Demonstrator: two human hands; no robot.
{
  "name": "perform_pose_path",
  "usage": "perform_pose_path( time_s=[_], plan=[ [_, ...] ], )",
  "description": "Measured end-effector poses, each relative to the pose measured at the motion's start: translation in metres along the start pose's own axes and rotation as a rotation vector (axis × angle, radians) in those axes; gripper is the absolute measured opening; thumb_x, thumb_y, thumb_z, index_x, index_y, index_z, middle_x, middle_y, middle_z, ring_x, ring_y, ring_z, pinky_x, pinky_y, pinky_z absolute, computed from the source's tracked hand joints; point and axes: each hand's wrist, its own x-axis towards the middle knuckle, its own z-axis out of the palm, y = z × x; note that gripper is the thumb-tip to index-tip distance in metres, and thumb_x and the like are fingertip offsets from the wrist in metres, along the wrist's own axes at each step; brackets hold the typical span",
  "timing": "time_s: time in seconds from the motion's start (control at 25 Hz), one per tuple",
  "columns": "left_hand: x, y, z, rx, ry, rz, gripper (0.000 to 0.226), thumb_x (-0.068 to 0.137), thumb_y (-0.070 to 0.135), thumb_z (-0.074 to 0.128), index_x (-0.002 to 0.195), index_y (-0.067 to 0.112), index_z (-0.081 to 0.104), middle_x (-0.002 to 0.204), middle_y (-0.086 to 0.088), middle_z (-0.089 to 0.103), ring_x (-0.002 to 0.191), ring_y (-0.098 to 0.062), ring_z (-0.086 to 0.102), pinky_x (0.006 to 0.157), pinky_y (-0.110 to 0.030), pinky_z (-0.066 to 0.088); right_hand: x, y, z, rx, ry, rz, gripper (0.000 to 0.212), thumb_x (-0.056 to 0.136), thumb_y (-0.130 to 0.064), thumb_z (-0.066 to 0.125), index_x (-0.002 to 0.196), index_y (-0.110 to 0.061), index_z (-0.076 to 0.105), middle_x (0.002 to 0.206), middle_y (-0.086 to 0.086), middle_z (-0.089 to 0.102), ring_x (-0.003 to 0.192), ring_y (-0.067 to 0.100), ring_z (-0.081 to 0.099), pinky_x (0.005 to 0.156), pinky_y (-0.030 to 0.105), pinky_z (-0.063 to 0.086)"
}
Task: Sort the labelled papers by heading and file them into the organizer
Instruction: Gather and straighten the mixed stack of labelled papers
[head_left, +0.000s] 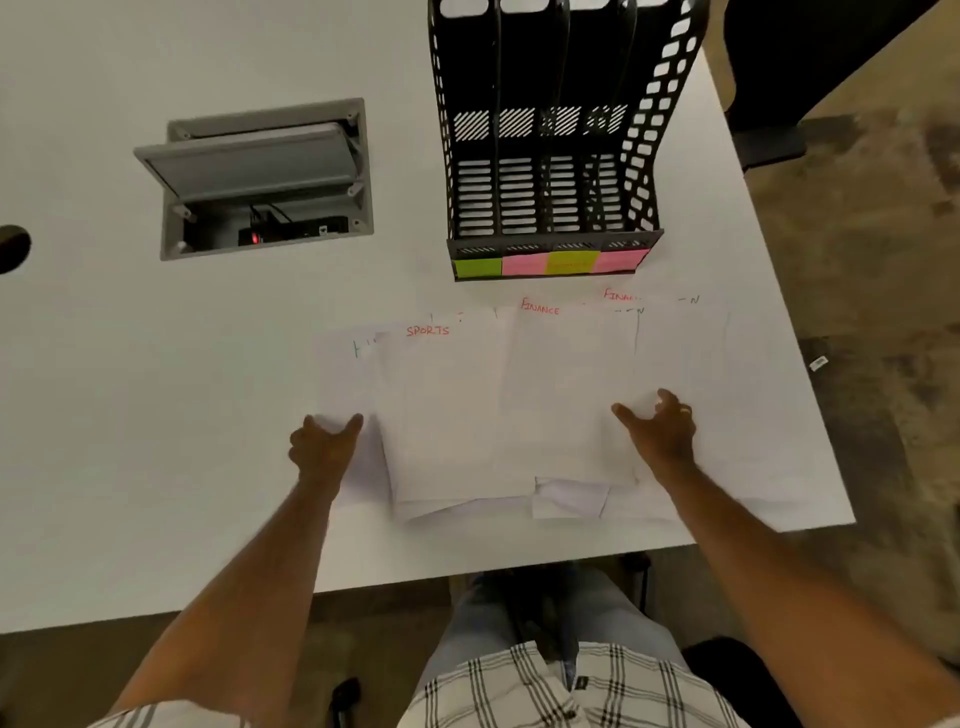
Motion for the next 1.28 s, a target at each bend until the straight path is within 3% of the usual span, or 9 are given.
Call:
perform_pose_path(
  time_s=[0.2,0.36,0.52,0.64,0.72,0.84,1.0,1.16,1.28],
  plan=[
    [0.008,0.006,0.007,-0.315,-0.202,-0.015,0.079,0.082,0.04,0.08,0.143,0.007,0.041,0.144,-0.016,0.049,0.128,-0.036,0.053,0.109,-0.049,0.044,-0.005,-0.006,0.025,-0.108,-0.082,-0.047,0.1,0.074,-0.049,0.082,0.153,-0.023,0.026,0.147,0.019,0.034,0.136,0.04,0.034,0.1,0.053,0.043],
    [0.007,0.005,0.02,-0.142,-0.192,0.074,0.052,0.083,0.04,0.079,0.121,0.008,0.066,0.125,-0.012,0.063,0.115,-0.031,0.061,0.103,-0.043,0.049,-0.018,-0.007,0.047,-0.163,-0.131,-0.137,0.1,0.075,-0.04,0.084,0.154,-0.026,0.024,0.147,0.018,0.031,0.136,0.039,0.033,0.098,0.052,0.046],
    [-0.001,0.008,0.028,-0.357,-0.254,0.09,0.04,0.084,0.022,0.08,0.103,-0.009,0.065,0.09,-0.013,0.061,0.084,-0.025,0.057,0.074,-0.033,0.047,-0.028,-0.012,0.057,-0.28,-0.082,-0.203,0.097,0.073,-0.046,0.083,0.152,-0.026,0.03,0.147,0.014,0.031,0.135,0.037,0.031,0.096,0.053,0.048],
    [-0.007,0.014,0.028,-0.505,-0.294,0.043,0.051,0.086,0.018,0.078,0.124,-0.005,0.051,0.106,-0.015,0.063,0.094,-0.032,0.063,0.08,-0.047,0.057,-0.032,-0.011,0.059,-0.289,0.057,-0.134,0.107,0.071,-0.052,0.082,0.155,-0.021,0.022,0.157,0.015,0.024,0.141,0.038,0.026,0.102,0.059,0.042],
    [-0.007,0.017,0.029,-0.52,-0.319,-0.006,0.05,0.088,0.02,0.077,0.126,-0.002,0.052,0.118,-0.02,0.065,0.104,-0.037,0.066,0.088,-0.054,0.057,-0.031,-0.011,0.062,-0.252,0.044,-0.102,0.113,0.072,-0.048,0.084,0.156,-0.016,0.016,0.158,0.016,0.025,0.142,0.039,0.026,0.104,0.06,0.039],
    [-0.005,0.02,0.034,-0.423,-0.388,-0.009,0.044,0.091,0.026,0.073,0.121,-0.003,0.061,0.123,-0.026,0.066,0.107,-0.039,0.066,0.085,-0.045,0.053,-0.028,-0.018,0.065,-0.198,-0.03,-0.045,0.112,0.073,-0.038,0.086,0.157,-0.015,0.015,0.154,0.02,0.029,0.139,0.041,0.032,0.106,0.057,0.039],
    [-0.02,0.03,0.045,-0.186,-0.315,0.089,0.055,0.094,0.031,0.067,0.133,-0.003,0.047,0.137,-0.021,0.049,0.125,-0.041,0.052,0.103,-0.05,0.048,-0.036,-0.021,0.077,-0.146,-0.142,-0.136,0.105,0.077,-0.029,0.084,0.157,-0.019,0.018,0.15,0.018,0.03,0.137,0.038,0.034,0.108,0.051,0.042],
    [-0.031,0.039,0.048,-0.508,-0.347,0.118,0.043,0.099,0.016,0.06,0.126,0.01,0.028,0.134,-0.017,0.046,0.117,-0.032,0.052,0.103,-0.046,0.048,-0.05,-0.023,0.088,-0.142,-0.183,-0.231,0.094,0.083,-0.029,0.079,0.157,-0.022,0.021,0.147,0.017,0.033,0.136,0.035,0.036,0.107,0.044,0.043],
    [-0.035,0.038,0.048,-0.582,-0.438,0.146,0.049,0.099,0.021,0.062,0.136,0.012,0.032,0.132,-0.008,0.052,0.119,-0.03,0.054,0.096,-0.042,0.05,-0.054,-0.028,0.092,-0.145,-0.164,-0.24,0.088,0.087,-0.029,0.074,0.157,-0.02,0.022,0.148,0.018,0.034,0.135,0.034,0.038,0.106,0.043,0.044]
  ],
)
